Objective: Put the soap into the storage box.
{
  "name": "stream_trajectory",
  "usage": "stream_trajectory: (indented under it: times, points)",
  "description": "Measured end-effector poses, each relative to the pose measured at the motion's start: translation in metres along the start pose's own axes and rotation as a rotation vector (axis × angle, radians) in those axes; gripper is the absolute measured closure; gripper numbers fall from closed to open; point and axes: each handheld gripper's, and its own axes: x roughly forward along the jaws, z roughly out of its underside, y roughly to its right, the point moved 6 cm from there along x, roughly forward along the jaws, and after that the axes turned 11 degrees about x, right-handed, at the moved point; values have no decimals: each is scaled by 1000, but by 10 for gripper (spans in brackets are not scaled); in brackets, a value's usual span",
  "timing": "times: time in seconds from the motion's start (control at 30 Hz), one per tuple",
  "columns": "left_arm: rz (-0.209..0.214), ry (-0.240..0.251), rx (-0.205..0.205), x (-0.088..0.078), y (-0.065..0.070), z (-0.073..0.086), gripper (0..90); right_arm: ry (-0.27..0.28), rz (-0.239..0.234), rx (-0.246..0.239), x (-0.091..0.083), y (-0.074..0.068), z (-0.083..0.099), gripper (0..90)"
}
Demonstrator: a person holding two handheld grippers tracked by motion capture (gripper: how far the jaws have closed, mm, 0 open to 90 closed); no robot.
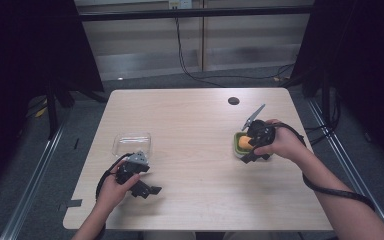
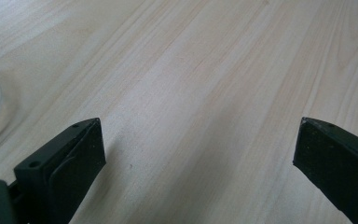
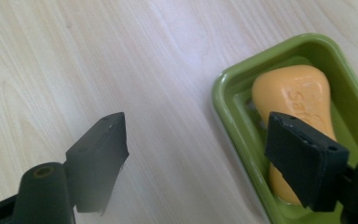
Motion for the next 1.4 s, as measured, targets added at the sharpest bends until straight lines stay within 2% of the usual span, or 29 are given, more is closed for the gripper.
stream_trajectory:
  times: [0.17,0.33,0.4,0.53,0.6,0.9,0.93,1.1,1.4]
  points:
    - [-1,2,-4,1,0,0,16,4,-10,-29,3,-6,1,205]
    - [1,7,-5,1,1,0,17,-2,-5,-34,7,-12,3,198]
    - [3,-3,8,1,0,0,16,-1,-14,-41,8,-15,4,198]
    - [1,5,-5,1,1,0,17,-1,-16,-63,11,-19,5,196]
    - [3,-3,10,0,0,0,16,0,-22,-59,11,-22,6,195]
    - [3,-4,12,1,0,0,17,7,-26,-78,18,-27,10,193]
    - [3,8,8,1,0,0,16,7,-26,-76,18,-28,11,193]
    - [4,-2,9,1,0,0,17,23,-28,-87,21,-31,12,191]
    - [8,-4,11,1,1,0,16,29,-33,-106,28,-44,14,188]
